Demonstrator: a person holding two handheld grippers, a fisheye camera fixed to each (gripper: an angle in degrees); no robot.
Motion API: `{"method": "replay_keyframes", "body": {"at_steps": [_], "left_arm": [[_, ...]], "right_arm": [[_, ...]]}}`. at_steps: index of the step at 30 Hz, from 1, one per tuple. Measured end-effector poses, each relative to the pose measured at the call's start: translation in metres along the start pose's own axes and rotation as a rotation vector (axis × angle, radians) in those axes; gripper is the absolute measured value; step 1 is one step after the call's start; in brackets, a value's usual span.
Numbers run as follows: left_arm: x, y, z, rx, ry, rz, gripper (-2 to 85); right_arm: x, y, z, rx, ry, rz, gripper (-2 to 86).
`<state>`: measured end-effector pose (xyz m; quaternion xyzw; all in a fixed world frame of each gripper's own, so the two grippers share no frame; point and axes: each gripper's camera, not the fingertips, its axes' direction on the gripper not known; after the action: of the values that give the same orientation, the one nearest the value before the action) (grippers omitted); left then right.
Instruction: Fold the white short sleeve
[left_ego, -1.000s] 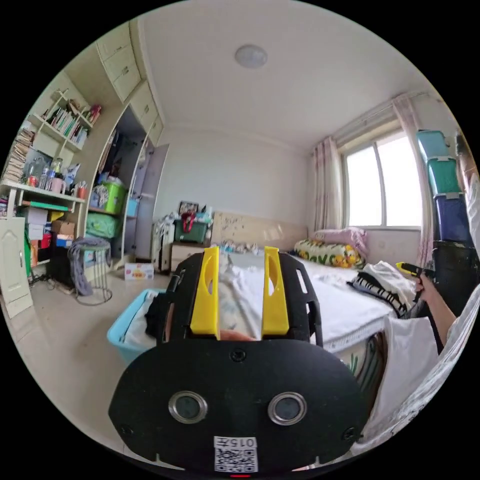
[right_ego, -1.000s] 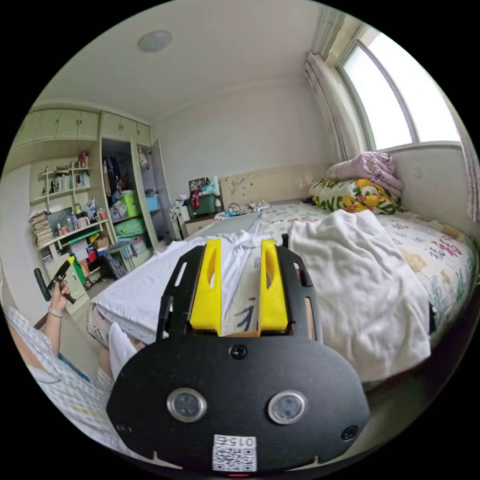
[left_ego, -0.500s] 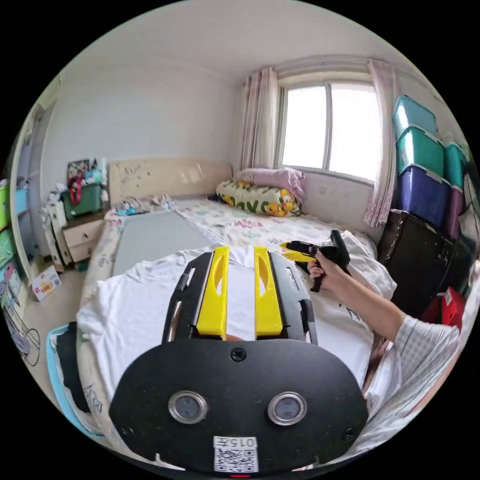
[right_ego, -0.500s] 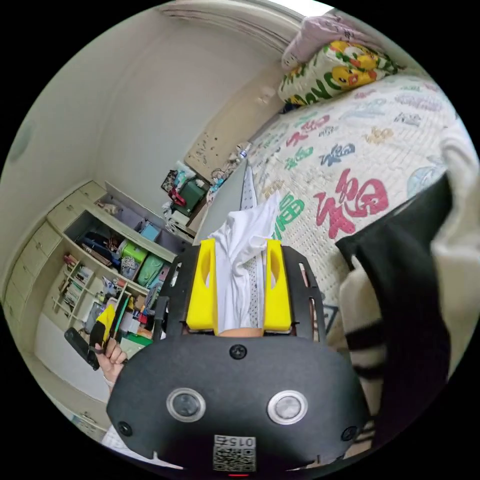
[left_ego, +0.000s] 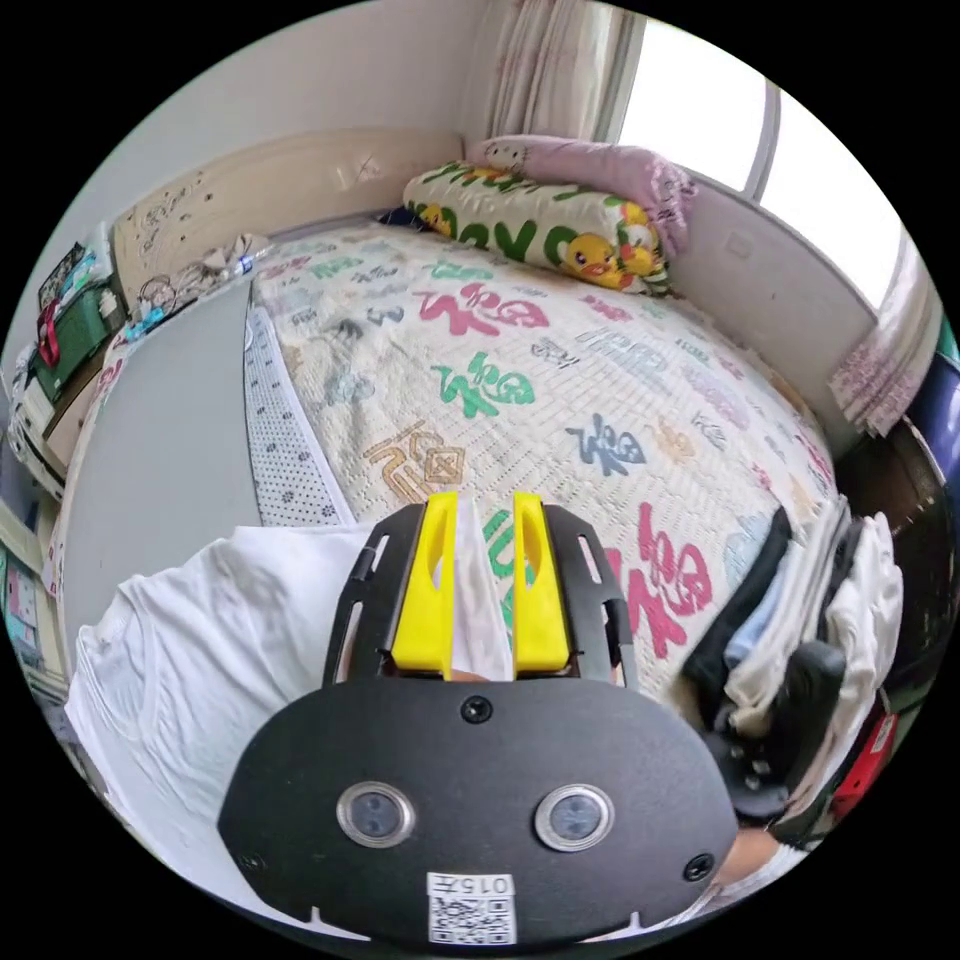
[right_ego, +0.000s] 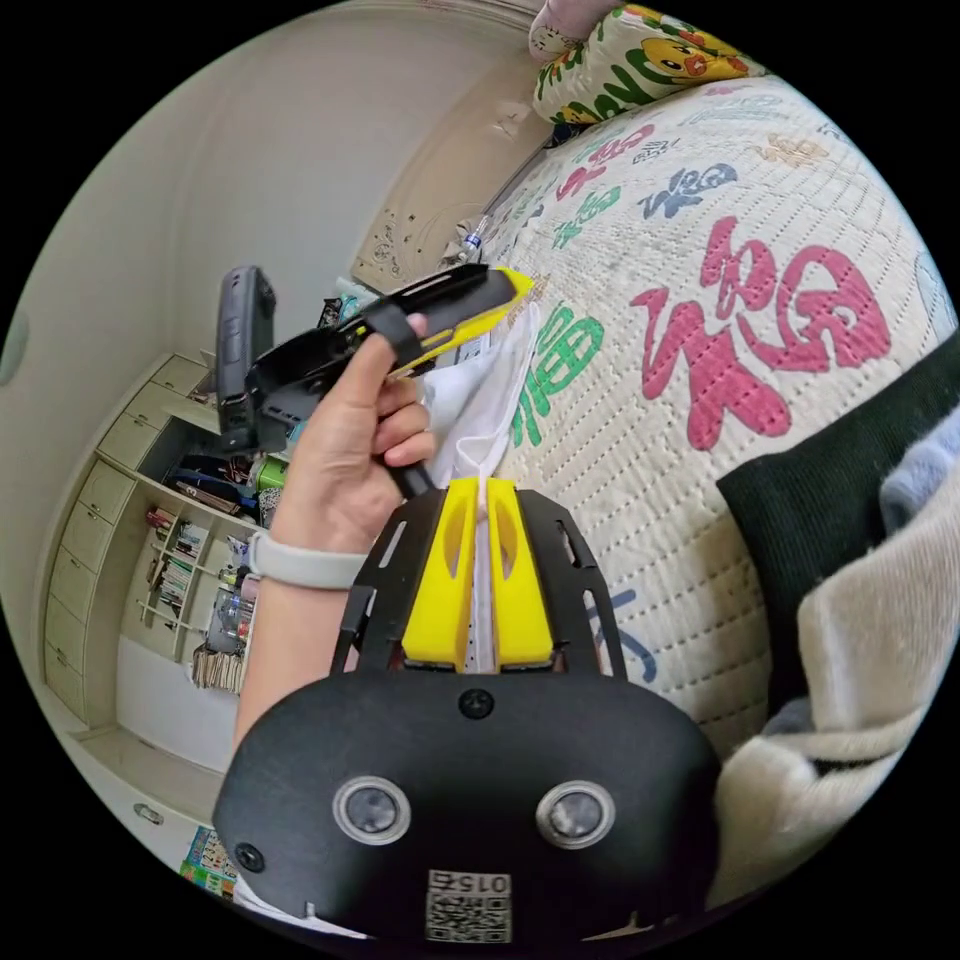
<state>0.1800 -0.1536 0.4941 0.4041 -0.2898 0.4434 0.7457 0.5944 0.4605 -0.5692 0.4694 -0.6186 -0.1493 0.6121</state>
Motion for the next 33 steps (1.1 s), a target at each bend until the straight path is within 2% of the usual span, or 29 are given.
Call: {"method": "replay_keyframes", "body": {"at_steps": [3,6,10,14,17,23,26,28,33], "left_arm": [[-0.007,-0.001,0.019,-0.015,-0.012,-0.025,6.4],[-0.011,0.013,0.012,0.062,-0.003,-0.03,1.9],[-0.035,0.056,-0.055,0.276,0.024,-0.026,0.4],[-0.082,0.117,-0.131,0.38,-0.009,0.001,0.0],[-0.134,0.188,-0.166,0.365,-0.027,-0.003,0.0],[-0.216,0.338,-0.159,0.23,-0.065,-0.058,0.6],[-0.253,0.383,-0.171,0.281,-0.103,-0.136,2.3],[-0.271,0.394,-0.179,0.335,-0.108,-0.176,5.0],[-0.265,0.348,-0.126,0.324,0.01,-0.174,6.4]], "right_arm": [[-0.008,-0.003,-0.001,-0.003,0.008,0.0,0.7],[-0.013,0.001,-0.005,0.012,-0.011,-0.009,0.5],[-0.026,0.022,-0.027,0.113,-0.098,-0.079,0.4],[-0.049,0.04,-0.033,0.11,-0.162,-0.206,0.3],[-0.078,0.059,-0.022,0.046,-0.147,-0.374,0.3],[-0.124,0.114,0.029,-0.275,-0.126,-0.672,1.6],[-0.122,0.131,0.031,-0.174,-0.073,-0.69,4.4],[-0.121,0.146,0.039,-0.081,0.041,-0.727,5.7],[-0.133,0.178,0.101,-0.141,0.221,-0.844,8.6]]}}
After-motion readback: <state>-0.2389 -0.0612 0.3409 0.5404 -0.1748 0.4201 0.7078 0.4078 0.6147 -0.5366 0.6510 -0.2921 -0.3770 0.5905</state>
